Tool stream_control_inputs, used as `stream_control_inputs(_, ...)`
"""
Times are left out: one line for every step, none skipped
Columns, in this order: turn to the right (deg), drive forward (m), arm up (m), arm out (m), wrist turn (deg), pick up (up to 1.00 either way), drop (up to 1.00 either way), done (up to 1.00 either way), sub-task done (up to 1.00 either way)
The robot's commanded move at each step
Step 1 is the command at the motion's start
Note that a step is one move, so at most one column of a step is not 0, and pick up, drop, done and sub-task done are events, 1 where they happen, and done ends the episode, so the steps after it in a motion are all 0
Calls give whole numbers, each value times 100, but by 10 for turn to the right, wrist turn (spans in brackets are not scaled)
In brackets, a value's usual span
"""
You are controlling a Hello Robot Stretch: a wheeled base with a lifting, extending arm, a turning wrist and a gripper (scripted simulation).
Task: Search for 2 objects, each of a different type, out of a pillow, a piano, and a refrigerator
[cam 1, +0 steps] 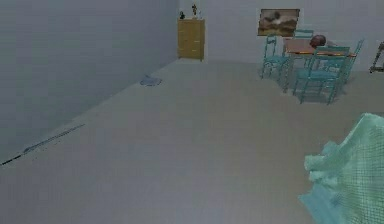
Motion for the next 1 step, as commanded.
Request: stream_control_inputs(150, 0, 0, 0, 0, 0, 0, 0, 0)
